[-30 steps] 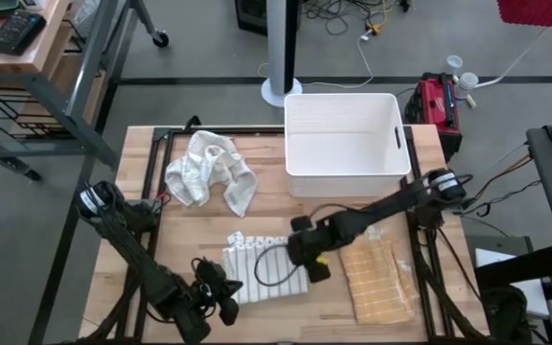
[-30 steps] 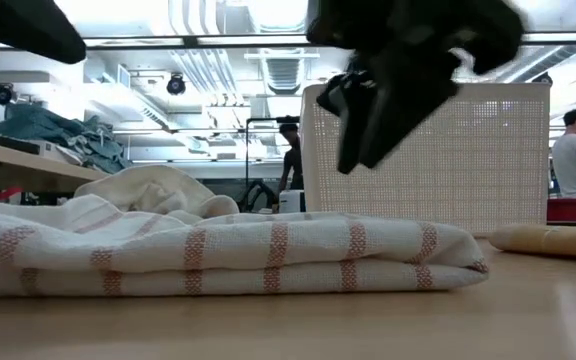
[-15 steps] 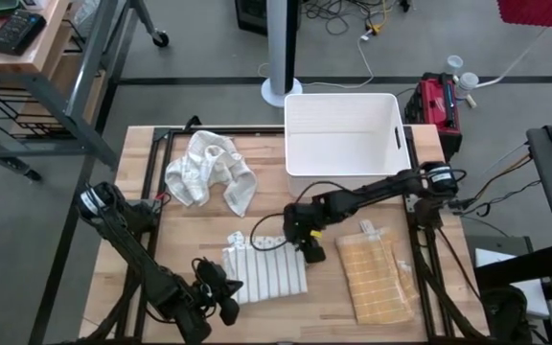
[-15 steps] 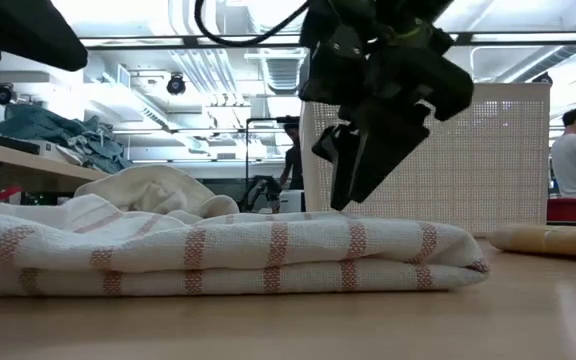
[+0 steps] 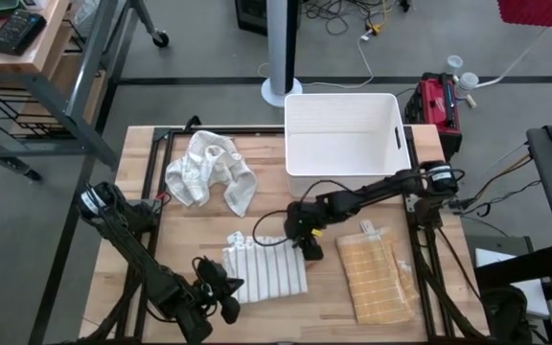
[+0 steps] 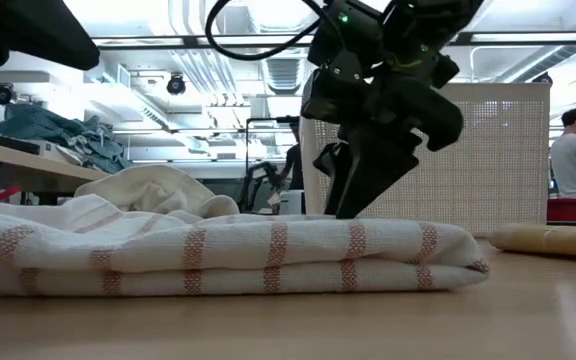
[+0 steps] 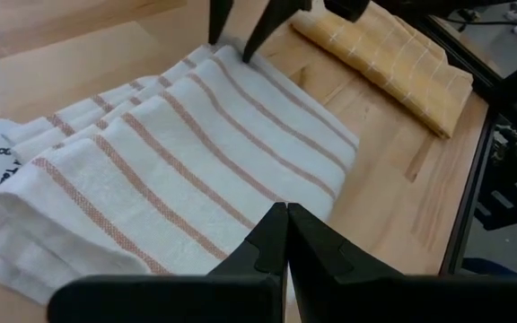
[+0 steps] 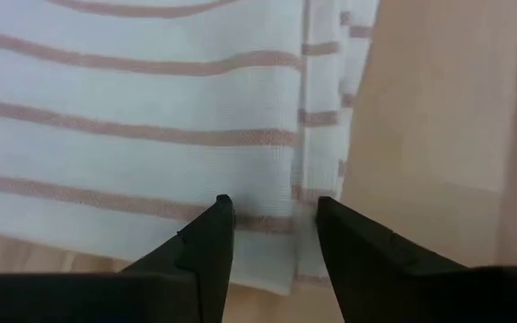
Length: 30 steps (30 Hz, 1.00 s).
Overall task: Fold towel
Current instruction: Fold the white striped towel
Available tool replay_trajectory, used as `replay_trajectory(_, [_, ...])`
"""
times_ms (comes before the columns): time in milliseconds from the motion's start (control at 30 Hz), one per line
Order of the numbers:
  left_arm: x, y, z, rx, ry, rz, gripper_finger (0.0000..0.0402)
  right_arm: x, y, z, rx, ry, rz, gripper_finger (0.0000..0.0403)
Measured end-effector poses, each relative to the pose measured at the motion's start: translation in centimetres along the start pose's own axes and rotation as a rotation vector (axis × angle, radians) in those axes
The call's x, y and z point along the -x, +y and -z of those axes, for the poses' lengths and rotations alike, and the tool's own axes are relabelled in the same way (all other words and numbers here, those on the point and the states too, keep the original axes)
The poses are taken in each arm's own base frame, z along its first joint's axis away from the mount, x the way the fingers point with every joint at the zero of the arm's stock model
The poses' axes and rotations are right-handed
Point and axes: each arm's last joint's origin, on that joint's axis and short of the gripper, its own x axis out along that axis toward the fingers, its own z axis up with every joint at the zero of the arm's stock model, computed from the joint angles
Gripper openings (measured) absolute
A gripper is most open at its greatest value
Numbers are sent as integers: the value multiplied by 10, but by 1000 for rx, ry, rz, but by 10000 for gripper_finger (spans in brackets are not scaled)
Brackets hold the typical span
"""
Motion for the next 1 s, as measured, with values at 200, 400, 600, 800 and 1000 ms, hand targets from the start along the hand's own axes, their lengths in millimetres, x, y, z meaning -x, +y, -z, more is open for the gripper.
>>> replay_trajectory(200, [-2,0,-2,1,-3,-5,0,-2,0,2,10,-11,0,115])
replay_trajectory(400, [-3,0,-3,4,-6,-9,0,-2,0,2,38,-11,-1,31])
replay_trajectory(600, [-3,0,-3,3,-5,-9,0,1,0,1,32,-21,5,3])
replay_trajectory(800, [-3,1,-3,-2,-5,-13,0,27,6,-11,38,-92,16,1])
replay_trajectory(1000, [-3,3,-3,-19,-5,-27,0,58,12,-15,-26,-126,21,0])
